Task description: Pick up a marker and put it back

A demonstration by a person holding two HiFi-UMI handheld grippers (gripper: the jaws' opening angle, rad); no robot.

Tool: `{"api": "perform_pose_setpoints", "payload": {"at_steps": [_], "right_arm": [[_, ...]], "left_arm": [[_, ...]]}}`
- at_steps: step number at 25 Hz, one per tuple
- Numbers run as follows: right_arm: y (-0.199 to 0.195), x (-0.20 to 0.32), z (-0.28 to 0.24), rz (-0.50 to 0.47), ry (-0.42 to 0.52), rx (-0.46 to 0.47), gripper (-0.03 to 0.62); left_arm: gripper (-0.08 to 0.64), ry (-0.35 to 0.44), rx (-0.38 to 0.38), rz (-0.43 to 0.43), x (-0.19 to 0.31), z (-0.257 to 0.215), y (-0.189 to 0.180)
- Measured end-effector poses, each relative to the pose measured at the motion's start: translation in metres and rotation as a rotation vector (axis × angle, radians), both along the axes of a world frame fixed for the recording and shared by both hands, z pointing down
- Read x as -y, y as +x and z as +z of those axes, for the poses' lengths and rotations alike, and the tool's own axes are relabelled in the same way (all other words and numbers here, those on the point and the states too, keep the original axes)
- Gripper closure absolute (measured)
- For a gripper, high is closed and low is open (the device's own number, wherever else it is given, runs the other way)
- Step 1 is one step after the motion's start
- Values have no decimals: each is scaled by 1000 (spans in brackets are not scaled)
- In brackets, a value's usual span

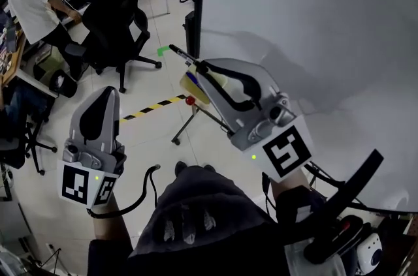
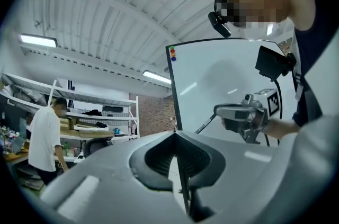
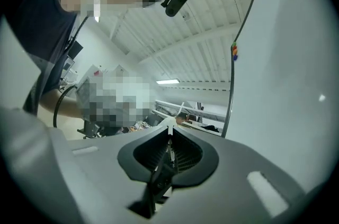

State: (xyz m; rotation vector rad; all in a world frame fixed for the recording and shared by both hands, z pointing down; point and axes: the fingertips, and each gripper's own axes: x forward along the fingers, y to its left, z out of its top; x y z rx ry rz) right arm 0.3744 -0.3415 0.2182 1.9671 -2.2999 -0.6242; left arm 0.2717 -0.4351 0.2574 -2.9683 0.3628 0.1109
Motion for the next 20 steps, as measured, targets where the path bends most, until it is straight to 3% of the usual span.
{"api": "perform_pose_setpoints", "payload": {"at_steps": [11,16,20], "right_arm": [[-12,-40,12,-83,3,81,565],[-51,-37,7,-163,-9,119,565],[-88,-41,-3,-219,-11,98,565]], "left_arm": [[554,26,-7,-79,-45,-8,-15],[554,20,9,-154,-48,-8,-68],[554,12,-10,-209,-51,-18,-114]]}}
